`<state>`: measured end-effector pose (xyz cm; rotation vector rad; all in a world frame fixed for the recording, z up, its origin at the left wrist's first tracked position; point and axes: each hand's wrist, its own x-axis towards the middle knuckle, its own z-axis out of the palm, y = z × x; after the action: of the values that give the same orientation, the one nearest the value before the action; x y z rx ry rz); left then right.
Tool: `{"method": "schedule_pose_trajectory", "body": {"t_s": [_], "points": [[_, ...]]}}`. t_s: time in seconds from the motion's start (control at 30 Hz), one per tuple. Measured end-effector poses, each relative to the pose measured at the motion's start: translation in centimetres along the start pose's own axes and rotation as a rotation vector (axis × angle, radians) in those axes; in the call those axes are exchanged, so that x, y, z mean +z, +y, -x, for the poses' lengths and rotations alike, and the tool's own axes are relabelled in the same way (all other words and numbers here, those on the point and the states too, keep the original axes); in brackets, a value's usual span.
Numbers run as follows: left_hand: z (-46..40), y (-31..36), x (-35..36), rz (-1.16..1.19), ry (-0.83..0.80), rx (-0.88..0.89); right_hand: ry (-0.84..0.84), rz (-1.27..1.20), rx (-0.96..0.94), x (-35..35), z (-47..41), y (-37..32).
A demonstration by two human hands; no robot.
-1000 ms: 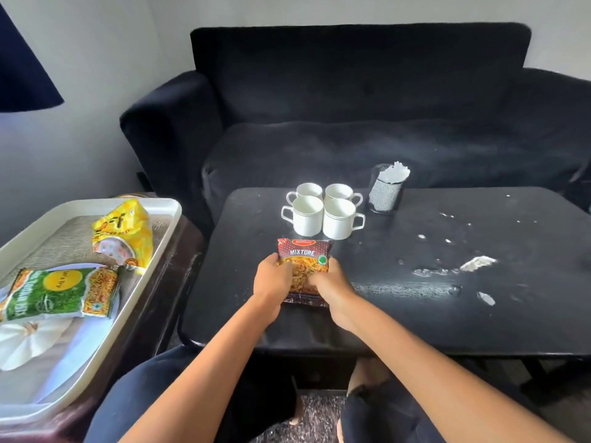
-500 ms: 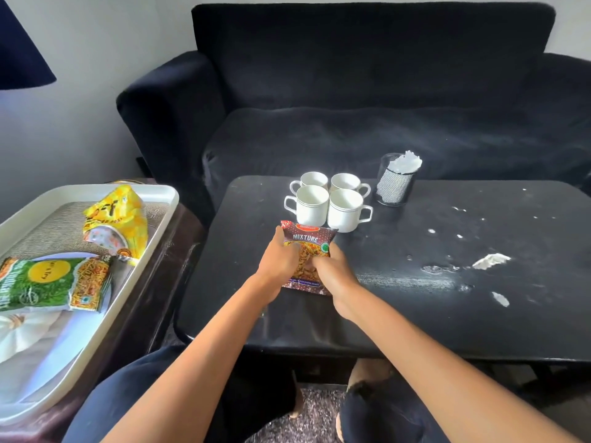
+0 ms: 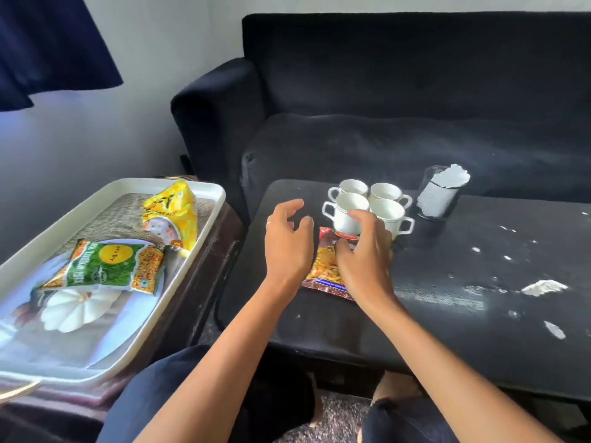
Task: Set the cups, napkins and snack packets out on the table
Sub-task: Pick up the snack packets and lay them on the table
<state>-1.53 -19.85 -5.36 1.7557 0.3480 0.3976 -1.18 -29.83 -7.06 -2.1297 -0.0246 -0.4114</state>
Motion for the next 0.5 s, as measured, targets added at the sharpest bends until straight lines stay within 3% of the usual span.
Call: {"method": "schedule_pose_trajectory", "body": {"t_s": [0.2,0.27,0.37,0.5], "points": [[-2.0,2.4,-6.7,0.156,0.438,0.130,-0.110,-0.025,-0.378,2.3,3.0,-4.1],[-2.6,2.6,-9.2,0.110,0.641,0.137,-0.193,-0.025,-0.436,3.5,4.1,-4.9],[-3.0,2.4,-12.6,0.021,0.958,0.056,-0.350,0.005,-0.508,5.7,5.3,-6.0],[-3.2,1.2,-16.4,0.136,1.235,-0.072,-0.498,0.092,-0.633,9.2,5.7,-8.3]]}}
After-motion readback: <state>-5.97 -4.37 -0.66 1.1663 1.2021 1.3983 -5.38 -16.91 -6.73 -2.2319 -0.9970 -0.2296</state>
